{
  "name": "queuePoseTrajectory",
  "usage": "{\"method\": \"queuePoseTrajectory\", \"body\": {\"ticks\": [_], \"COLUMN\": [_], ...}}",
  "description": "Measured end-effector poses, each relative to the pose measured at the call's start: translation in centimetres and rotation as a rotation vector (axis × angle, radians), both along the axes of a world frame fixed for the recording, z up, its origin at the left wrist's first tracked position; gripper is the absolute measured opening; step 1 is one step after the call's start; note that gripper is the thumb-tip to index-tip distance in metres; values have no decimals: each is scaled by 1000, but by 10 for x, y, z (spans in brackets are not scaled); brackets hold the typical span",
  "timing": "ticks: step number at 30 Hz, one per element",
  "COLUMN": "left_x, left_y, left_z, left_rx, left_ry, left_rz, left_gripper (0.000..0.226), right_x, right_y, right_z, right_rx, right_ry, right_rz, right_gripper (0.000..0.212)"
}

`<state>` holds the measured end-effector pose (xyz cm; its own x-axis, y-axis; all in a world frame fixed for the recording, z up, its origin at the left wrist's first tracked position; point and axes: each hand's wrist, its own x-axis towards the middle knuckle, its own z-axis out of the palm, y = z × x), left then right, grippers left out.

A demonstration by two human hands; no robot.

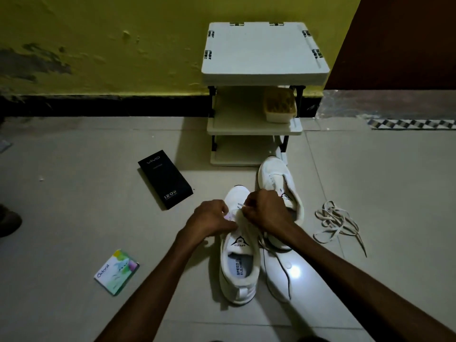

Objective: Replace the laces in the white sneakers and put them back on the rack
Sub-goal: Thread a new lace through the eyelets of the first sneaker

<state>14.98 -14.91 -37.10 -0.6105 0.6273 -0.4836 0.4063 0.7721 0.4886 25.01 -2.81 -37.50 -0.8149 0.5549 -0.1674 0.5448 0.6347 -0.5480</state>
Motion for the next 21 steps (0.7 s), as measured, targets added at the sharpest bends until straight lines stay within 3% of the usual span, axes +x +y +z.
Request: {"method": "queuePoseTrajectory", "body": {"ticks": [4, 9, 15, 18, 21], "left_x": [9, -3, -12, -16, -20], "left_y": [1, -3, -5, -6, -7], "left_z": [-15, -19, -24, -28, -33], "left_rx": [69, 134, 182, 183, 188], "left_ry": [51, -136, -268, -343, -395], "left_rz": [122, 224, 288, 315, 322], "left_gripper": [32, 19, 22, 25, 28], "right_x": [-11, -12, -10, -11, -13], "right_y": [-6, -7, -14, -19, -23], "right_z": [-25, -39, -44, -44, -44], "right_rx": [94, 118, 113, 119, 145], "right_ry": [-71, -1, 138, 106, 35], "right_rz": [73, 101, 69, 71, 62], "right_gripper": [18, 18, 16, 15, 29]}}
